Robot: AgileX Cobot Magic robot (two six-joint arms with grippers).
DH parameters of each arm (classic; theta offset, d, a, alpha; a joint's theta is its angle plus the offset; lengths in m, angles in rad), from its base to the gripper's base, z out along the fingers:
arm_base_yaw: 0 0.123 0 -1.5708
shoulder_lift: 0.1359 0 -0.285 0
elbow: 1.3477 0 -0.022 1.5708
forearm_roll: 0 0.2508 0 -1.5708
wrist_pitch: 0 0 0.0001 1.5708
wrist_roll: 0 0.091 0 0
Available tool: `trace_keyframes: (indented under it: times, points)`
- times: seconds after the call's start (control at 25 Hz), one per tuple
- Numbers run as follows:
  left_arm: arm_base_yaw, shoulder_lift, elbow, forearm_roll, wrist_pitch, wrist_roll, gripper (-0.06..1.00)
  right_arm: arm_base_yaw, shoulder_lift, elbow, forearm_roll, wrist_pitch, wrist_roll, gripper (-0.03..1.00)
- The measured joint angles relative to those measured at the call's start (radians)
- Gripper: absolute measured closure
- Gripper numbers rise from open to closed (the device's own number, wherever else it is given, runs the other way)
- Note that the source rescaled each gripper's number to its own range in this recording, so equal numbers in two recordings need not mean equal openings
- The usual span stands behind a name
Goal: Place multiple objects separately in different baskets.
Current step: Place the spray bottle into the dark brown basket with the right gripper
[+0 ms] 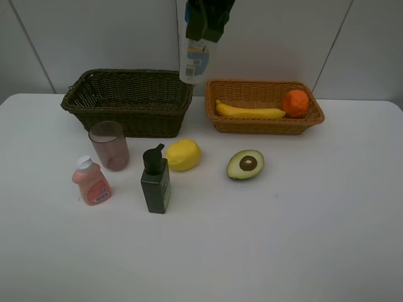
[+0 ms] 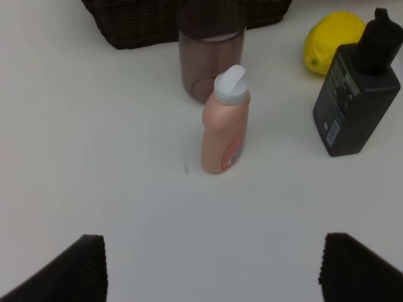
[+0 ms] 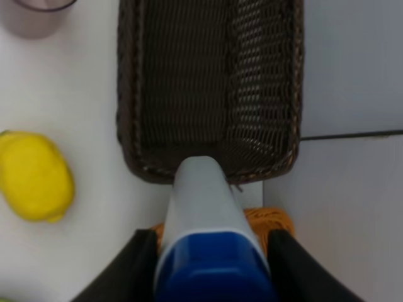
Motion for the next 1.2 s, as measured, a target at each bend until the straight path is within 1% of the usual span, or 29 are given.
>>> trace_keyframes:
  times: [0.16,0.48,0.64,0.76,1.12,1.2]
  points:
    - [0.000,0.000,0.000,0.000,0.000,0.000,0.04,0.000,0.081,-0.048,0.017,-0.097,0.000,0.88]
    - [0.000,0.000,0.000,0.000,0.000,0.000,0.04,0.000,0.215,-0.057,0.132,-0.318,0.000,0.88]
    - [0.000,0.000,0.000,0.000,0.000,0.000,0.04,0.000,0.268,-0.057,0.136,-0.382,0.000,0.88]
    - [0.000,0.000,0.000,0.000,0.000,0.000,0.04,0.000,0.297,-0.057,0.135,-0.409,0.000,0.88]
    - [0.000,0.000,0.000,0.000,0.000,0.000,0.04,0.000,0.364,-0.057,0.133,-0.566,0.000,0.88]
    - [0.000,0.000,0.000,0.000,0.000,0.000,0.04,0.000,0.373,-0.057,0.133,-0.581,0.000,0.88]
